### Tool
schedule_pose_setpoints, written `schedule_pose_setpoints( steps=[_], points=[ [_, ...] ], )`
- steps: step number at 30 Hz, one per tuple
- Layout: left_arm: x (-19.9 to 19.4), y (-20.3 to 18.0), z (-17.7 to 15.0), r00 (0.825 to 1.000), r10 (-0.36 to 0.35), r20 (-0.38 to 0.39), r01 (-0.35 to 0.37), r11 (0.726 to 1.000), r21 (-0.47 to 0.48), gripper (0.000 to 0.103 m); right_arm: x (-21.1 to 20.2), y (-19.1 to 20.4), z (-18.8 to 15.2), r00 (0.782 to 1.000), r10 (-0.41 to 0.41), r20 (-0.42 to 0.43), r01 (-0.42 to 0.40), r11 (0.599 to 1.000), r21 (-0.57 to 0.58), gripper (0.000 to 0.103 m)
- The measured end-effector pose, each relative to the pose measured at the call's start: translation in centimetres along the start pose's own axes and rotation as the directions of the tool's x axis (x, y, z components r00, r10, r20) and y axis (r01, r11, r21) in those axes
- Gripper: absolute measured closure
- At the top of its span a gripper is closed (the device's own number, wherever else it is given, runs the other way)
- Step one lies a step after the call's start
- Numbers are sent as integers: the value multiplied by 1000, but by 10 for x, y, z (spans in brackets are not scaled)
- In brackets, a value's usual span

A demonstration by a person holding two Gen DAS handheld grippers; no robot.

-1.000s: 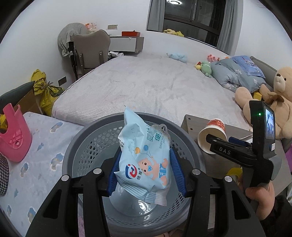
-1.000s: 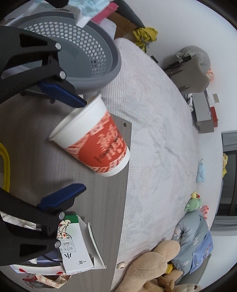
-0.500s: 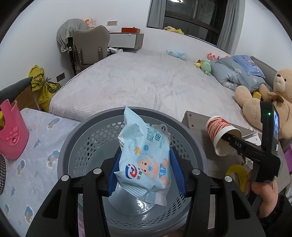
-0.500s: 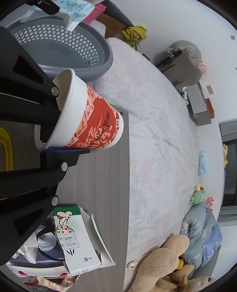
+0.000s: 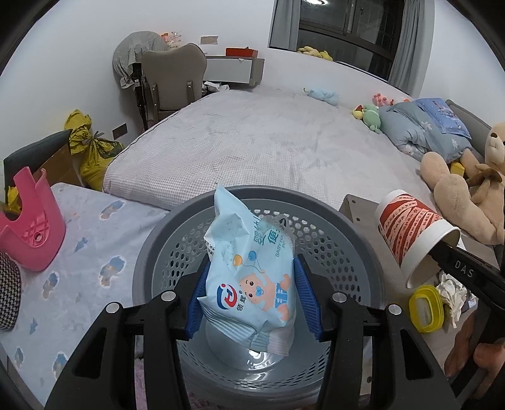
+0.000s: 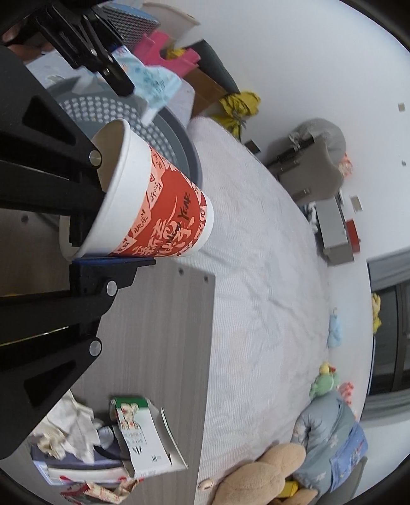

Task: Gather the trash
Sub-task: 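Hold the packet over the basket with the left gripper while the right gripper grasps the red paper cup, then open both grippers over the basket, dropping the packet and the cup inside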

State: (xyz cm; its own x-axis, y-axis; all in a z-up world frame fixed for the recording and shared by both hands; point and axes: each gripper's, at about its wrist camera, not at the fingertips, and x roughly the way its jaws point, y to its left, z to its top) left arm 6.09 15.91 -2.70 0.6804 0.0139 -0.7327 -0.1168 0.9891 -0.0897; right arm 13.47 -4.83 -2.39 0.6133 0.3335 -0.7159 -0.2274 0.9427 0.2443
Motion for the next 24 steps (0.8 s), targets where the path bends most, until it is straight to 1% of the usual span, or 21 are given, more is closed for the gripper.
schedule_pose_setpoints(
  steps=[4, 9, 15, 18, 22, 24],
  points=[
    [0, 9, -3, 1000, 17, -11, -17, 1000, 1, 53, 5, 22, -6, 998, 57, -35, -58, 998, -38, 98],
    [2, 18, -4, 1000, 24, -19, -24, 1000, -3, 53, 13, 43, -12, 994, 84, -70, -89, 993, -78, 98],
    [7, 23, -4, 999, 21, -30, -21, 1000, -11, 53, 21, 55, -15, 991, 79, -105, -91, 989, -115, 97],
    [9, 23, -4, 999, 19, -33, -20, 1000, -10, 53, 24, 57, -16, 990, 70, -121, -85, 989, -121, 95],
    [8, 23, -4, 999, 20, -33, -21, 1000, -9, 53, 24, 58, -15, 991, 65, -118, -80, 989, -127, 94],
    [9, 23, -4, 999, 24, -33, -24, 1000, -7, 49, 23, 59, -14, 992, 63, -112, -77, 988, -130, 93]
  ],
)
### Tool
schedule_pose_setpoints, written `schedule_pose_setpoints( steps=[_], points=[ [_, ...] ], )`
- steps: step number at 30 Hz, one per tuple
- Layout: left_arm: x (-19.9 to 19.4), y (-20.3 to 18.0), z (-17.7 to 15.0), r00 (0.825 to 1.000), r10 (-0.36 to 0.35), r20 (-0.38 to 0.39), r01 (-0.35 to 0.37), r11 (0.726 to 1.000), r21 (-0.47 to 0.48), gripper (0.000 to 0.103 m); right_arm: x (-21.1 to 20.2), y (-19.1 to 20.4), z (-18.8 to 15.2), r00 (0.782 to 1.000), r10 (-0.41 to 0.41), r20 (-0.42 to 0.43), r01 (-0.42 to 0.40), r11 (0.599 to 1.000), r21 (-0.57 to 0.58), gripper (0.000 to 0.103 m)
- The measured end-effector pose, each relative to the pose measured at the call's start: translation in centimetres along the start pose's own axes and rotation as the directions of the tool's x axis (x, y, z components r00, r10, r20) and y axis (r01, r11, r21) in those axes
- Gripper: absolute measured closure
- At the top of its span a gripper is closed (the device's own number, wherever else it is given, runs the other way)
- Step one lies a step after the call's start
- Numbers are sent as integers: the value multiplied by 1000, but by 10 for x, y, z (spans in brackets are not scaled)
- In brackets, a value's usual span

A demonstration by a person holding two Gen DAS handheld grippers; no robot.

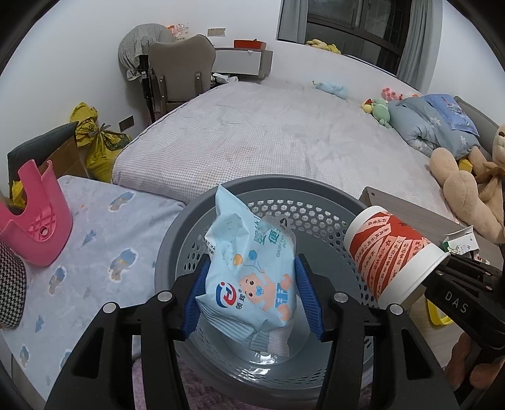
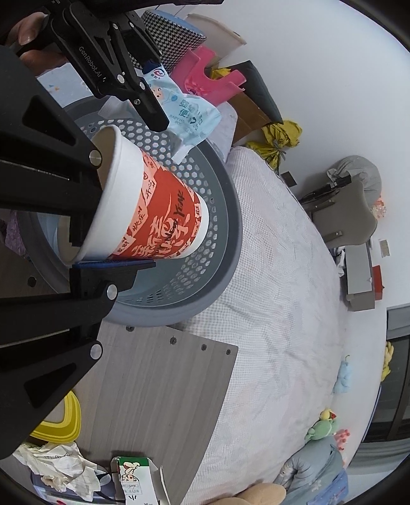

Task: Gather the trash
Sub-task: 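Open both grippers over the basket, dropping the packet and the cup inside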

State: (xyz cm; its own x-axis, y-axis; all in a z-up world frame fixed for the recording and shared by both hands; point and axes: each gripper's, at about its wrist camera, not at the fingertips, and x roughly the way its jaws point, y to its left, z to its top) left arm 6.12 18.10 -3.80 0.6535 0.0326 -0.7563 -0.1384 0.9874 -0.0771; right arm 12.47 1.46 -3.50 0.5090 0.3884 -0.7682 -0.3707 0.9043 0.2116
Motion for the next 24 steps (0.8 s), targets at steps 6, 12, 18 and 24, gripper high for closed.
schedule_pose_setpoints(
  steps=[6, 12, 18, 24],
  points=[
    [-1, 3, 0, 999, 34, 5, -34, 999, -6, 31, -7, 0, 1, 1000, -8, 30, 8, 1000, -3, 57],
    [-3, 4, -1, 997, 81, 5, -80, 997, -12, 26, -9, 0, 1, 999, -2, 44, 3, 1000, -7, 51],
    [-3, 5, -3, 994, 106, 2, -106, 994, -21, 24, -11, -1, -2, 999, -2, 51, 2, 1000, -8, 45],
    [-5, 3, -4, 992, 128, 6, -128, 992, -21, 24, -13, -1, -3, 998, -2, 58, 3, 1000, -5, 40]
  ],
)
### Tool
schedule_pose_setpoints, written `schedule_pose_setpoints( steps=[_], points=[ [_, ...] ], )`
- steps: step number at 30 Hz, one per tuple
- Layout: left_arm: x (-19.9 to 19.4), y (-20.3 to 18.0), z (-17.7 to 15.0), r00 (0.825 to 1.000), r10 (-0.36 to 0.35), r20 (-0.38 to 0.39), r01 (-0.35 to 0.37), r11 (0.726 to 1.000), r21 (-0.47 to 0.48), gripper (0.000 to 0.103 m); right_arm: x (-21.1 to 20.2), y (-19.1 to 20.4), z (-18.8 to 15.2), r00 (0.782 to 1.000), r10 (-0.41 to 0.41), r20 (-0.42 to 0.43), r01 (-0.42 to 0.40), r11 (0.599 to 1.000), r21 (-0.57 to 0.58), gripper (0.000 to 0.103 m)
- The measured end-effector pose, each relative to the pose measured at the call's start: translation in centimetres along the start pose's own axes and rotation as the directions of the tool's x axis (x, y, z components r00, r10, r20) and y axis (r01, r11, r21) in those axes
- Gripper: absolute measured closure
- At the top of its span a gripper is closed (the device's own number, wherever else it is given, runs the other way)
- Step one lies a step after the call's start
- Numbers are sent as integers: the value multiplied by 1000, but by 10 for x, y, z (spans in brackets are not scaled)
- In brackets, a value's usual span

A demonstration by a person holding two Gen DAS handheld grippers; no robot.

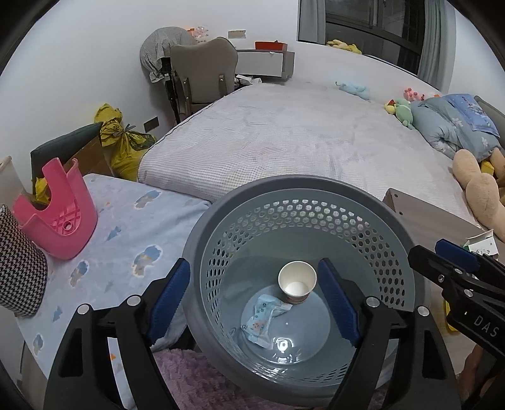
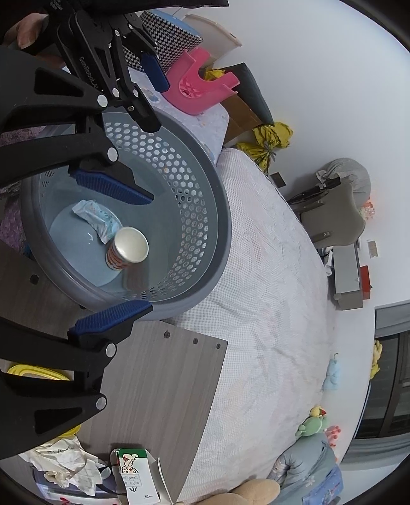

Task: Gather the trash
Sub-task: 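Open both grippers over the basket, dropping the packet and the cup inside, then move both tools back over the table toward the remaining trash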

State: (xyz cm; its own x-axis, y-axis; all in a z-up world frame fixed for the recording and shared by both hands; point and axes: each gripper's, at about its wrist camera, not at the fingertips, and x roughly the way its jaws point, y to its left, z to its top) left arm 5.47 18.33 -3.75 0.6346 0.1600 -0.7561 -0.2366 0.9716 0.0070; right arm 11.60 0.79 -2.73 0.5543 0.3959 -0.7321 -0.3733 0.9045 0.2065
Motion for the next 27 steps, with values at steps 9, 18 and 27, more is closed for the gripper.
schedule_pose_setpoints(
  steps=[9, 18, 27],
  points=[
    [-6, -6, -3, 1000, 1, 11, -1, 1000, -1, 23, -5, -4, -6, 1000, -13, 5, 13, 1000, 14, 33],
    [-14, -21, -5, 999, -31, 24, 30, 999, 18, 23, -31, -22, -14, 998, -44, 39, 42, 998, 50, 28],
    [-16, -58, -13, 995, -96, 11, 95, 992, 83, 23, -61, -59, -31, 991, -120, 55, 113, 986, 122, 28]
  ],
)
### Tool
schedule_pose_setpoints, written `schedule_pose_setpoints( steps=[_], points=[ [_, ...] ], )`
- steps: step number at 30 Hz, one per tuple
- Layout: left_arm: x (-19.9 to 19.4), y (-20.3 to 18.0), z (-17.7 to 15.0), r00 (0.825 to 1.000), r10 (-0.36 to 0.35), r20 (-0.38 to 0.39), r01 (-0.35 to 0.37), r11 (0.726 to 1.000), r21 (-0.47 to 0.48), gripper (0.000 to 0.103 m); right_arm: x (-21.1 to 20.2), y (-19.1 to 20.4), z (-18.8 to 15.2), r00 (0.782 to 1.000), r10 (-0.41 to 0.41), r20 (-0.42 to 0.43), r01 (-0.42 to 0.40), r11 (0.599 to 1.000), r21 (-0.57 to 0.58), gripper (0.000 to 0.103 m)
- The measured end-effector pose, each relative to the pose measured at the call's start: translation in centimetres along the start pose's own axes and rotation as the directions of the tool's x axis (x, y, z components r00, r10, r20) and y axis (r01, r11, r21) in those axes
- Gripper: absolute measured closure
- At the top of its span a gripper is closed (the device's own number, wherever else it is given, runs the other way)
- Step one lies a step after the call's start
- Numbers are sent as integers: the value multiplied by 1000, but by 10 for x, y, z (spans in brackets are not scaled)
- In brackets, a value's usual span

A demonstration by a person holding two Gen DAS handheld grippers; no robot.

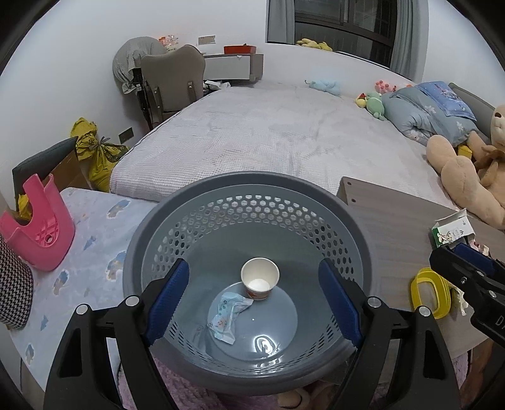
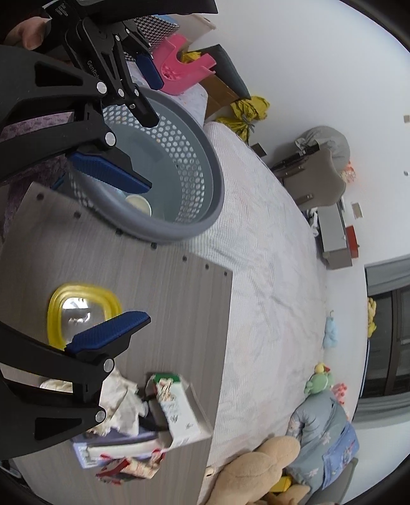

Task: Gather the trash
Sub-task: 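Move both tools back over the table toward the remaining trash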

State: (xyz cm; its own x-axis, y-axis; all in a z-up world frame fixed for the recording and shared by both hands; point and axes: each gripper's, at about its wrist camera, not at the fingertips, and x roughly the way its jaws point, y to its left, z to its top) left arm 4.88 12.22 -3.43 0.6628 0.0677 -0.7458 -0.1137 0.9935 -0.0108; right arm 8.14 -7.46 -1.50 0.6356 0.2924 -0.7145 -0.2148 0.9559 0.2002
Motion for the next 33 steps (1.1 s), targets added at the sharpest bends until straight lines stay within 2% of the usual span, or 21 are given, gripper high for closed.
schedule_pose_setpoints(
  steps=[19, 33],
  points=[
    [-17, -77, -5, 993, -116, -4, 116, 987, 111, 23, -65, -88, -29, 988, -136, 74, 125, 982, 145, 27],
    [-20, -116, -5, 989, -146, -16, 146, 976, 161, 23, -86, -136, -38, 975, -206, 88, 183, 959, 216, 26]
  ],
)
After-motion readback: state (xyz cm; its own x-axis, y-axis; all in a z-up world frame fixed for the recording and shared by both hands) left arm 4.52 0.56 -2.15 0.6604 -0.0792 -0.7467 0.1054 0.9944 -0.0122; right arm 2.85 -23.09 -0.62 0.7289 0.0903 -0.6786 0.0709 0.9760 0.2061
